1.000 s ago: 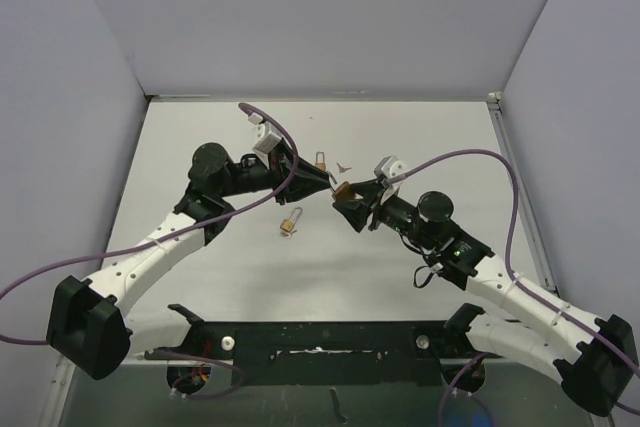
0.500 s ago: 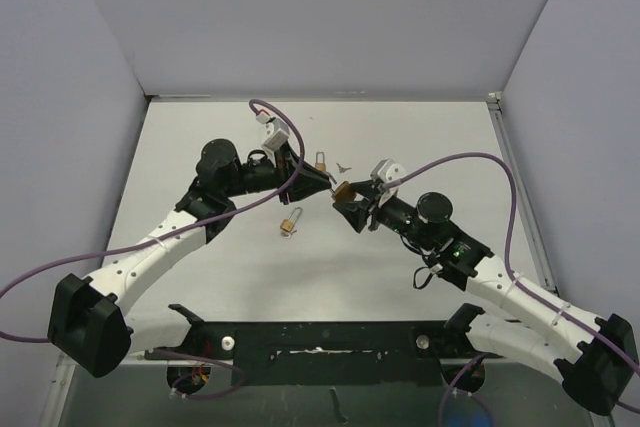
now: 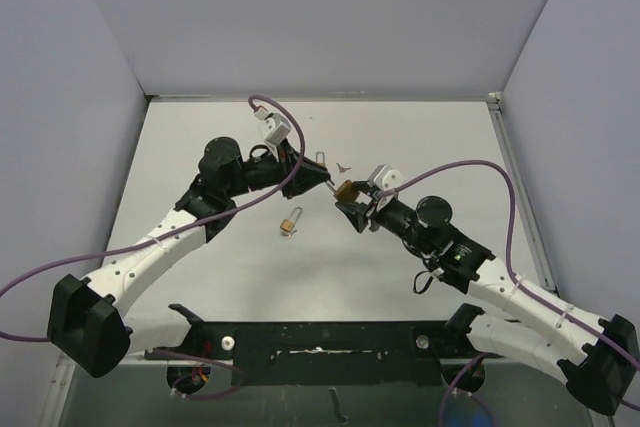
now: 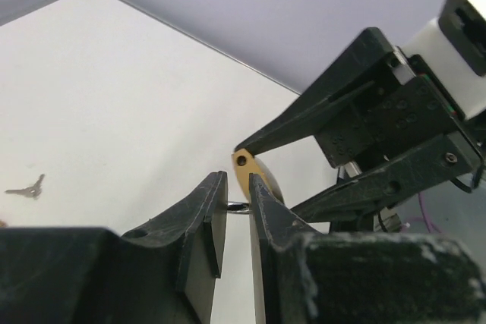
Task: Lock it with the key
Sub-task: Lock the lock.
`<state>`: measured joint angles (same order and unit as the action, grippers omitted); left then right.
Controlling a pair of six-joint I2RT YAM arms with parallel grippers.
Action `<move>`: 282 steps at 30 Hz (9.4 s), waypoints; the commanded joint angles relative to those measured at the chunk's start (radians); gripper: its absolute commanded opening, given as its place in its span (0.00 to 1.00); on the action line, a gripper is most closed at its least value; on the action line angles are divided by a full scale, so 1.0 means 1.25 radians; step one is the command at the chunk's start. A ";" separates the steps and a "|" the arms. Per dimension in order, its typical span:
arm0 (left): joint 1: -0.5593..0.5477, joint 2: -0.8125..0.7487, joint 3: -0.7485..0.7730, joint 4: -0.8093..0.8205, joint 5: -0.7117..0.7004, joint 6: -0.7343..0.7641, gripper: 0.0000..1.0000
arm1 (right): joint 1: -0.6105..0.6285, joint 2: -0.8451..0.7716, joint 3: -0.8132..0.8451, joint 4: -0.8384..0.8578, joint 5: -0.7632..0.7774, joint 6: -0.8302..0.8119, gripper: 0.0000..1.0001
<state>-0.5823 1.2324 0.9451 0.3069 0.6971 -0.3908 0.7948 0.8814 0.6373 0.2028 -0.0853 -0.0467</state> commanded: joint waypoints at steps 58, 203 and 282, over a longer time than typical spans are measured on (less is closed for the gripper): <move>-0.015 -0.183 -0.150 0.212 0.041 0.160 0.34 | 0.069 -0.136 0.114 -0.040 0.016 -0.030 0.00; -0.161 -0.174 0.181 -0.197 -0.104 0.364 0.00 | -0.020 0.003 0.110 0.043 -0.290 0.075 0.01; -0.161 -0.014 0.373 -0.500 0.054 0.390 0.33 | -0.156 -0.006 0.141 0.018 -0.639 0.176 0.00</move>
<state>-0.7830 1.2198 1.4014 -0.3710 0.7605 0.1078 0.5877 0.8791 0.7513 0.1654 -0.8913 0.1879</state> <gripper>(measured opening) 0.308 0.229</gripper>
